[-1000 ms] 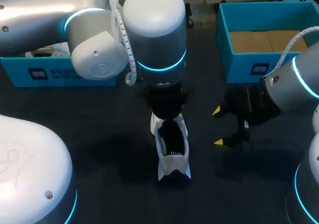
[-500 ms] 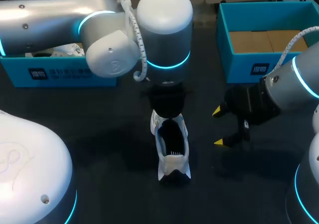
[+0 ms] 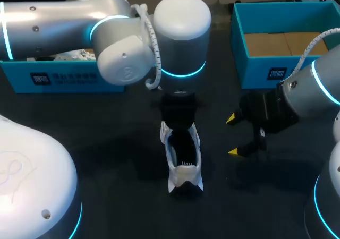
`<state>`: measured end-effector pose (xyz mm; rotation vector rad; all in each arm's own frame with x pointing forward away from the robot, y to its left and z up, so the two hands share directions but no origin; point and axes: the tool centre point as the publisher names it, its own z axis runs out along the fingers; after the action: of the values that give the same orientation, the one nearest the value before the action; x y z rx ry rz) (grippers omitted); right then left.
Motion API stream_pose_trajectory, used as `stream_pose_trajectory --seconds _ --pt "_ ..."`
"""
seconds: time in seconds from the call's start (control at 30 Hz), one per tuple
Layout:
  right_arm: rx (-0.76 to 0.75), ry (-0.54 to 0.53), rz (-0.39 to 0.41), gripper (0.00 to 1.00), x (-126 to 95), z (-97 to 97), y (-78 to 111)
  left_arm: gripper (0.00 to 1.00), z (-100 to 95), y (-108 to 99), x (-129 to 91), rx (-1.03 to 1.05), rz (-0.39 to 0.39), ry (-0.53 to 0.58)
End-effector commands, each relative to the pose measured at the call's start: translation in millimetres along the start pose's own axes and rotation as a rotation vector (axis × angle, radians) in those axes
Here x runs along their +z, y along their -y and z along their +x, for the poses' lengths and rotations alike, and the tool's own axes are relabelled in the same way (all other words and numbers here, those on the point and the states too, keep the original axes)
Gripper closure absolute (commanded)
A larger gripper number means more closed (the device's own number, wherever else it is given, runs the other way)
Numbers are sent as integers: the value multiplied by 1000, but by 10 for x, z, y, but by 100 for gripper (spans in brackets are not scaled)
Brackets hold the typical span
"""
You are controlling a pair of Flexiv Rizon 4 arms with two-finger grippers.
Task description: Take the shoe out of the shoebox, open the shoe tongue, remove and reinsert the insole, then place the shoe into the shoebox
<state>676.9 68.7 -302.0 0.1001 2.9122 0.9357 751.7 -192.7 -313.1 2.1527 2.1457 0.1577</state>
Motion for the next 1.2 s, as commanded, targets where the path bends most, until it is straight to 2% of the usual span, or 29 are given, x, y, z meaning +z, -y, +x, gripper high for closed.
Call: stream_pose_trajectory --seconds 0.03,0.27,0.6,1.03,1.2 --pt "-1 3 -1 0 -3 16 5 51 46 47 -21 -2 4 15" --pt "-1 3 -1 0 -3 16 5 55 36 156 39 0 27 20" --pt "-1 3 -1 0 -3 16 5 54 10 283 87 -31 56 20" --pt "-1 3 -1 0 -3 16 5 52 -41 304 -42 -66 74 43" --pt "-1 3 -1 0 -3 16 5 56 -46 356 4 -71 88 42"
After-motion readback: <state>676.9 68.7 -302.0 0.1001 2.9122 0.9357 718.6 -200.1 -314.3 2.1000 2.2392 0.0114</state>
